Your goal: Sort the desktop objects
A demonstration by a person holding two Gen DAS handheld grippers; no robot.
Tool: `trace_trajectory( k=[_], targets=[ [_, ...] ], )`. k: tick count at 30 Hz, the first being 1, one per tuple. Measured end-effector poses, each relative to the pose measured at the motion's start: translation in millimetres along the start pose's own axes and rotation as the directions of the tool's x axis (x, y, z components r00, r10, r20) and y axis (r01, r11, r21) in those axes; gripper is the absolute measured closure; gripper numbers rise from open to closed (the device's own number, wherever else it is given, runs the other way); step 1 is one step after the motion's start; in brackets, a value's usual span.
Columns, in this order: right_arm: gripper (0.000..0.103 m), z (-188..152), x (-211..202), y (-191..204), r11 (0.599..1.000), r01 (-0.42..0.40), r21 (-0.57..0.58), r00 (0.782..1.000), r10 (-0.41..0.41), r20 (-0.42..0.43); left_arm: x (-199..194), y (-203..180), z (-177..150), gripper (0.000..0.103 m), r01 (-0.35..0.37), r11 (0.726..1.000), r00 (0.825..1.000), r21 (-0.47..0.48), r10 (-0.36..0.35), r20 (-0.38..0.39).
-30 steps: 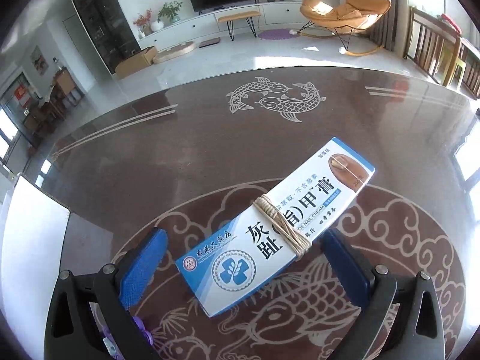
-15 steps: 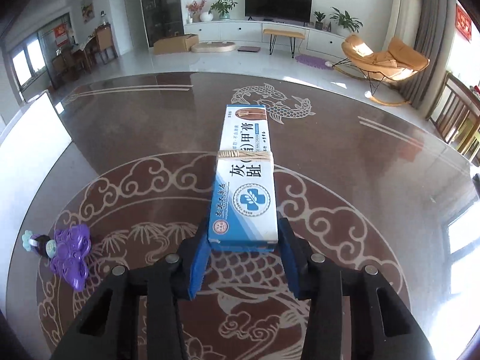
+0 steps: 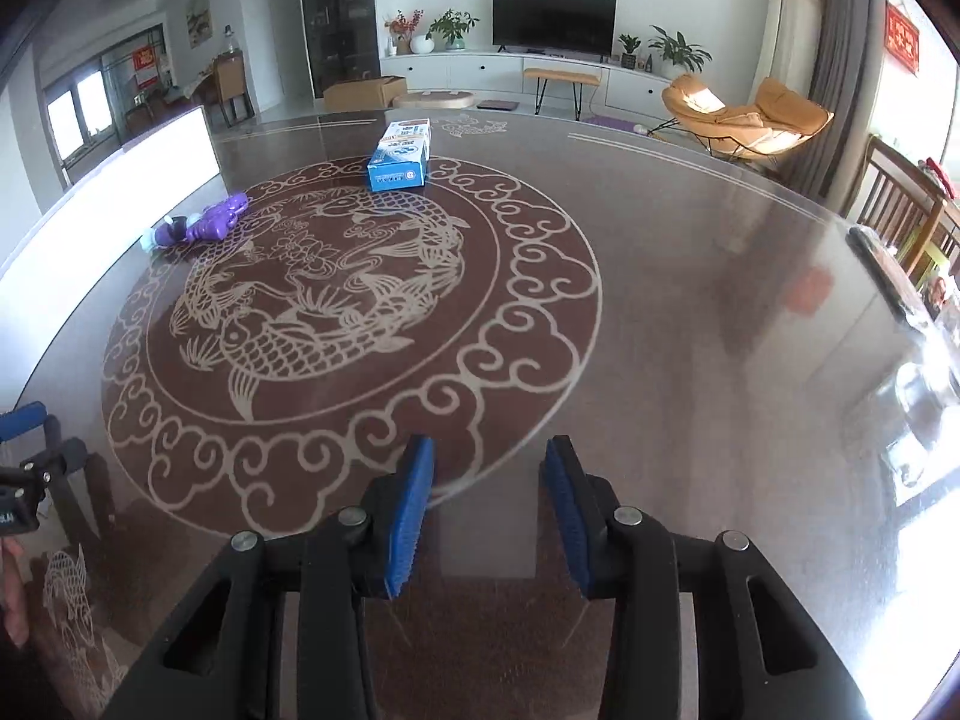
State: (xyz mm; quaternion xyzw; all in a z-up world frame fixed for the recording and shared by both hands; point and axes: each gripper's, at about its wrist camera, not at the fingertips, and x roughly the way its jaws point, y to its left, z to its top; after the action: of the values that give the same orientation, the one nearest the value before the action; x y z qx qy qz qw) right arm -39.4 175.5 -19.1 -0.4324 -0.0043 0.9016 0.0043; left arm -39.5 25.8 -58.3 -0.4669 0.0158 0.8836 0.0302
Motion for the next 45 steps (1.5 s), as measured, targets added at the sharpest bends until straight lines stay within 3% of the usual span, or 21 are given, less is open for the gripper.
trace_trajectory(
  k=[4, 9, 11, 12, 13, 17, 19, 26, 34, 35, 36, 37, 45],
  targets=[
    [0.063, -32, -27, 1, 1.0, 0.002, -0.003, 1.0, -0.002, 0.001, 0, 0, 0, 0.0, 0.0, 1.0, 1.0, 0.0, 0.0, 0.0],
    [0.061, -38, -30, 6, 1.0, 0.015, -0.011, 1.0, -0.015, 0.002, 0, 1, 0, 0.0, -0.002, 1.0, 1.0, -0.001, 0.002, 0.001],
    [0.043, -32, -24, 2, 1.0, -0.01, 0.021, 1.0, 0.01, -0.009, 0, 1, 0, 0.0, -0.001, 1.0, 1.0, -0.001, 0.001, 0.001],
    [0.022, -26, -16, 4, 1.0, -0.017, 0.015, 1.0, 0.018, -0.02, 0, 1, 0, 0.0, -0.002, 1.0, 1.0, -0.002, 0.002, 0.001],
    [0.012, -17, -6, 8, 1.0, -0.011, -0.006, 0.999, 0.011, -0.035, 0, 1, 0, 0.0, -0.002, 1.0, 1.0, -0.002, 0.002, 0.002],
    [0.008, 34, 38, 29, 0.995, -0.063, -0.081, 0.997, 0.059, -0.047, 0, 1, 0, 0.0, -0.002, 1.0, 1.0, -0.002, 0.002, 0.002],
    [0.0, 65, 66, 38, 0.994, -0.069, -0.084, 0.996, 0.064, -0.061, 0, 1, 0, 0.0, -0.002, 1.0, 1.0, -0.002, 0.002, 0.002],
    [0.0, 155, 147, 60, 0.996, -0.055, -0.067, 0.997, 0.051, -0.061, -1, 1, -1, 0.0, -0.002, 1.0, 1.0, -0.002, 0.002, 0.002],
    [0.0, 190, 175, 63, 0.999, -0.033, -0.041, 0.998, 0.03, -0.057, -1, 1, -1, 0.0, -0.002, 1.0, 1.0, -0.002, 0.002, 0.002],
    [0.005, 190, 173, 63, 0.999, -0.032, -0.038, 0.999, 0.031, -0.039, -1, 1, -1, 0.0, -0.002, 1.0, 1.0, -0.002, 0.002, 0.002],
    [0.029, 190, 169, 63, 0.999, -0.033, -0.035, 0.999, 0.033, -0.015, -1, 1, -2, 0.0, -0.002, 1.0, 1.0, -0.002, 0.002, 0.002],
    [0.06, 190, 166, 61, 0.999, -0.031, -0.028, 0.999, 0.032, 0.006, -1, 1, -2, 0.0, -0.002, 1.0, 1.0, -0.001, 0.002, 0.002],
    [0.061, 160, 140, 60, 0.996, -0.066, -0.067, 0.998, 0.066, 0.0, -2, 1, -2, 0.0, -0.002, 1.0, 1.0, -0.002, 0.002, 0.002]
  ],
)
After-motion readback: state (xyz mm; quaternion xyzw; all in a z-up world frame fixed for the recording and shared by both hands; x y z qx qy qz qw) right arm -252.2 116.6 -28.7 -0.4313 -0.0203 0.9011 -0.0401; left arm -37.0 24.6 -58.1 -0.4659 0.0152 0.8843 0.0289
